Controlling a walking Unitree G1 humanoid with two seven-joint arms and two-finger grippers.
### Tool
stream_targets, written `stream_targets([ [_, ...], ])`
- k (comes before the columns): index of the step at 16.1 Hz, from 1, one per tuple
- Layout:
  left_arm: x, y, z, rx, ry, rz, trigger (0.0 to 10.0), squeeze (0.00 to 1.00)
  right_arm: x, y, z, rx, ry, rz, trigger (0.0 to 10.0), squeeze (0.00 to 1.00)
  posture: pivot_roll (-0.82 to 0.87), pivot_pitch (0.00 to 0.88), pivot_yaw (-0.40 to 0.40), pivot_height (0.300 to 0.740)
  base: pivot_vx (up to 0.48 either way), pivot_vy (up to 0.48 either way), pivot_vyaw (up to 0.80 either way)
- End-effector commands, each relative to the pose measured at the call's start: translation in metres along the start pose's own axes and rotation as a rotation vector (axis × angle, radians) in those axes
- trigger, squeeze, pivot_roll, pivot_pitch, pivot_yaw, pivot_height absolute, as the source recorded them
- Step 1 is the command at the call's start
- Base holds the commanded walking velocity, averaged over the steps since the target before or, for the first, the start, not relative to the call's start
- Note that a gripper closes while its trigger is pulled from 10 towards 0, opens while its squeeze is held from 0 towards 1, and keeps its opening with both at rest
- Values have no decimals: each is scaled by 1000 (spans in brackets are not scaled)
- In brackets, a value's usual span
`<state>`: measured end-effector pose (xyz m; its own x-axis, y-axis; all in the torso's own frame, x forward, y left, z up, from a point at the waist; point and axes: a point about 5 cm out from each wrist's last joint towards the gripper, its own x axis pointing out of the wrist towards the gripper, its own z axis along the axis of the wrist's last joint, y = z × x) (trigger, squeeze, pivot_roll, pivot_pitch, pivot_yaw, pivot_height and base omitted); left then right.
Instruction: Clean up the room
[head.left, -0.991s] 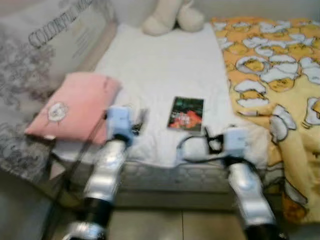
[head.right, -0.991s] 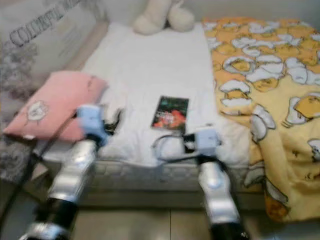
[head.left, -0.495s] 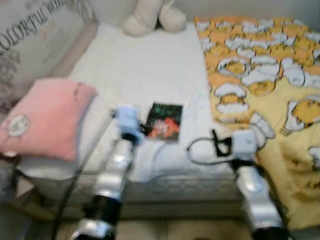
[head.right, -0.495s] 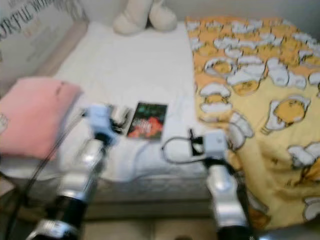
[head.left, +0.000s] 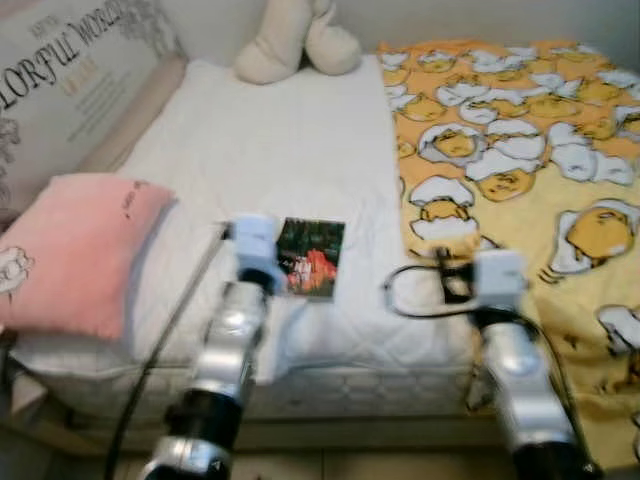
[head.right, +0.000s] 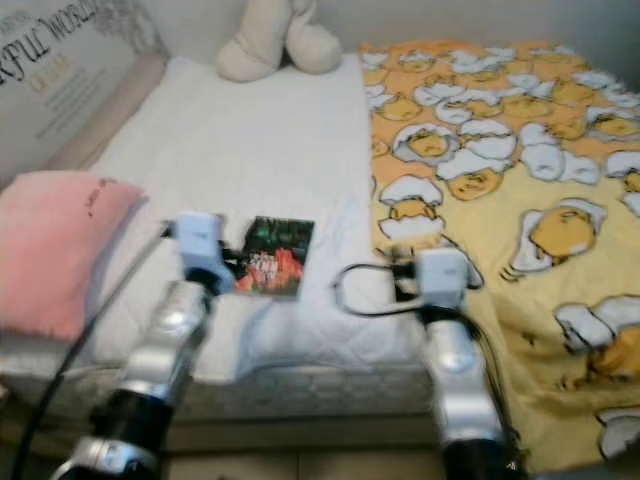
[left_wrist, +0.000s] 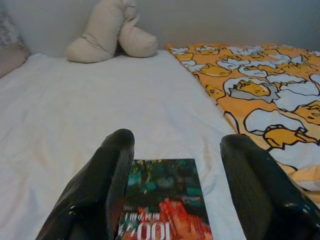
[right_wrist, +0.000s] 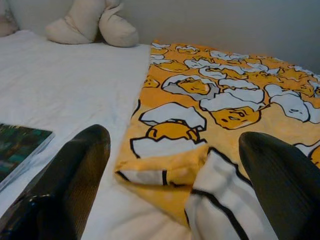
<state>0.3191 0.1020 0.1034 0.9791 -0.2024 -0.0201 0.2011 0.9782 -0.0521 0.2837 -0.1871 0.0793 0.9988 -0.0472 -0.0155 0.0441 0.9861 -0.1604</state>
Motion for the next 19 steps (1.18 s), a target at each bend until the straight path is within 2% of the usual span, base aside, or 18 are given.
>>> stream_targets([
  [1, 1, 13, 3, 12, 2, 44, 10000, 0, 4, 13, 4, 19, -5, 33, 10000, 0, -155, 0, 60, 735, 480, 0, 0],
  [5, 2, 17, -1, 17, 26, 65, 10000, 0, 3, 13, 4, 19, -10, 40, 10000, 0, -158, 0, 58, 735, 480, 0, 0],
  [9, 14, 32, -22, 57, 219, 101, 10000, 0, -5, 12, 2, 20, 0, 41, 10000, 0, -170, 0, 46, 735, 120, 0, 0],
  [10, 18, 47, -29, 0, 276, 128, 10000, 0, -11, 12, 0, 19, 12, 49, 10000, 0, -185, 0, 34, 735, 0, 0, 0],
  [12, 18, 59, -41, -63, 383, 137, 10000, 0, -22, 14, -2, 4, 28, 78, 10000, 0, -219, 2, 27, 735, 0, 0, 0],
  [14, 17, 53, -52, -157, 458, 106, 10000, 0, -40, 6, -3, -31, 42, 89, 10000, 0, -281, 51, 18, 735, 0, 0, 0],
  [16, 16, 44, -58, -198, 488, 81, 10000, 0, -60, -8, -4, -56, 77, 62, 10000, 0, -344, 96, 5, 735, 0, 0, 0],
  [19, 11, 39, -69, -167, 529, 65, 10000, 0, -86, -17, 0, -78, 131, 58, 10000, 0, -392, 173, -37, 735, 0, 0, 0],
])
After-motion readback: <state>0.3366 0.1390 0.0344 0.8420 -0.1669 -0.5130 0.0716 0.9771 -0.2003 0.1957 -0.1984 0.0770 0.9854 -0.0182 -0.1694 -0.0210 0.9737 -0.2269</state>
